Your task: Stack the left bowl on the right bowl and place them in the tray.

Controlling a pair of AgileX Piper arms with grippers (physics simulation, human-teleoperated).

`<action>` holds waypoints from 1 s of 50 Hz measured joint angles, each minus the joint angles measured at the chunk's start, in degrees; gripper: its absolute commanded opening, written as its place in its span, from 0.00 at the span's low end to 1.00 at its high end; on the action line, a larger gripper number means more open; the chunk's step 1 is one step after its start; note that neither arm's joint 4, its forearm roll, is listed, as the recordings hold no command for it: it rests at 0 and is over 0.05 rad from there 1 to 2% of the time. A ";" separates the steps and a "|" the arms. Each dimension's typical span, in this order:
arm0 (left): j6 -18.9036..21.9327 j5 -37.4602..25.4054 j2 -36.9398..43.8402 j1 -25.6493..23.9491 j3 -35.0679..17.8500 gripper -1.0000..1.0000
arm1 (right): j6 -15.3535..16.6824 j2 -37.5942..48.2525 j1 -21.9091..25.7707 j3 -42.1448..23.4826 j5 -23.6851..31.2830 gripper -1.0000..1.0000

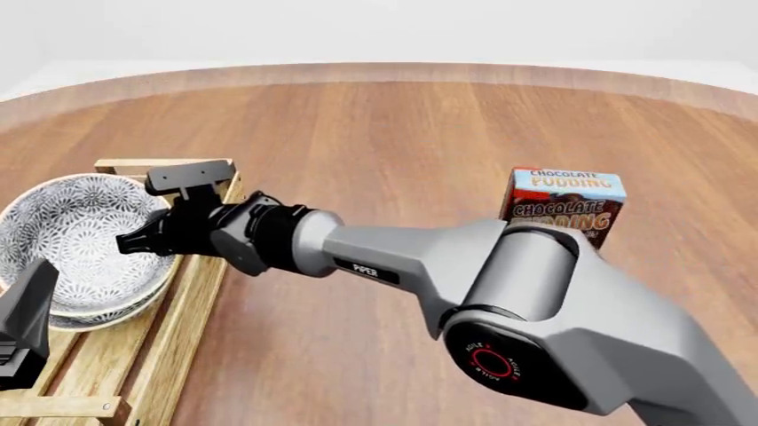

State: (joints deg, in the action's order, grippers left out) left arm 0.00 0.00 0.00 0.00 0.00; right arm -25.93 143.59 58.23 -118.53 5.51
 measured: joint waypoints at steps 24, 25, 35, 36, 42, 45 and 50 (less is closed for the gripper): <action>0.00 0.00 0.00 0.00 0.00 1.00 | 1.79 0.76 0.49 -2.93 2.23 1.00; 0.00 0.00 0.00 0.00 0.00 1.00 | 1.82 0.76 0.50 -2.95 2.28 1.00; 0.00 0.00 0.00 0.00 0.00 1.00 | 2.13 0.73 0.56 -2.94 2.49 1.00; 0.00 0.00 0.00 0.00 0.00 1.00 | 2.17 0.72 0.56 -2.94 2.51 1.00; 0.00 0.00 0.00 0.00 0.00 1.00 | 2.40 0.71 0.53 -2.98 2.65 1.00; 0.00 0.00 0.00 0.00 0.00 1.00 | 2.53 0.66 0.42 -3.02 2.85 1.00; 0.00 0.00 0.00 0.00 0.00 1.00 | 2.88 0.13 0.11 -2.92 3.28 1.00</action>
State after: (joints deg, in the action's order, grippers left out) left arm 0.00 0.00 0.00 0.00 0.00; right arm -23.05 143.72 58.34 -121.45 8.78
